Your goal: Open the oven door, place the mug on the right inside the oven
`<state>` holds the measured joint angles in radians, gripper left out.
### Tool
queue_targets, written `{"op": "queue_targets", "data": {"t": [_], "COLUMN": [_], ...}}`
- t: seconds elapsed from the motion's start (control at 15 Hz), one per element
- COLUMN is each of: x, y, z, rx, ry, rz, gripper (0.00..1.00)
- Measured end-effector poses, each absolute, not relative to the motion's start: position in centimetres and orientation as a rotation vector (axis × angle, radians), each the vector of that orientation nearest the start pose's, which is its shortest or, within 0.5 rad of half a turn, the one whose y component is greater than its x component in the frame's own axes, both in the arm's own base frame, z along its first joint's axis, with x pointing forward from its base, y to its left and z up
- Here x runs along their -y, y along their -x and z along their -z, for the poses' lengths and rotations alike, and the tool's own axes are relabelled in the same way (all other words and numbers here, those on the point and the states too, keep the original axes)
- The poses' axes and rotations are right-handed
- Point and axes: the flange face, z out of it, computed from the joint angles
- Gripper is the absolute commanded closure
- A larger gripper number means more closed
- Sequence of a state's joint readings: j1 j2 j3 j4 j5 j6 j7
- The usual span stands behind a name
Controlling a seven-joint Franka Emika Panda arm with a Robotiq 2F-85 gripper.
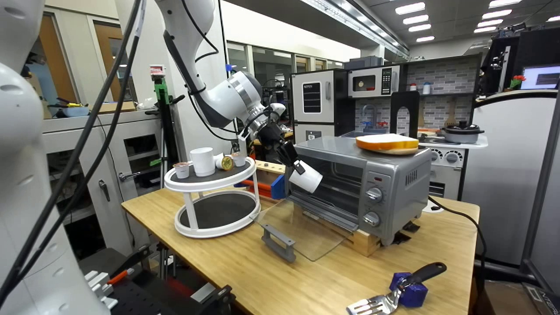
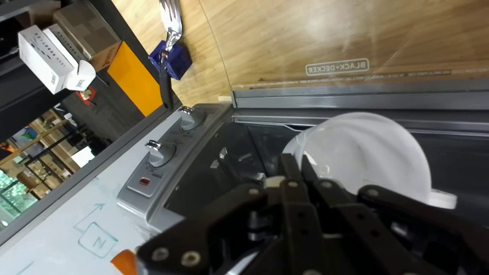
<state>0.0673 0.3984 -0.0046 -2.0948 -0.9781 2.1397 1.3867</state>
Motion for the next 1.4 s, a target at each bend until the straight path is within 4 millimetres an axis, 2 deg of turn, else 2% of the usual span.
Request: {"op": "queue_targets", "data": {"t": [0.2, 0.33, 0.8, 1.0, 1.27, 1.4], "x": [-0.3, -0.5, -0.7, 0.0, 2.0, 2.3], "y": [-56.4, -57.2, -58.7, -58.9, -59.6, -59.6], "z": [-20.3, -20.1, -21.3, -21.3, -21.1, -20.6], "rx": [0.744, 0.76, 0.822, 0.808, 0.659, 0.608], "ry": [-2.296, -2.319, -2.377, -2.366, -2.272, -2.245], "rz": [-0.258, -0.243, -0.214, -0.236, -0.356, -0.386], "gripper": [0.99, 0.99, 0.99, 0.99, 0.99, 0.99]}}
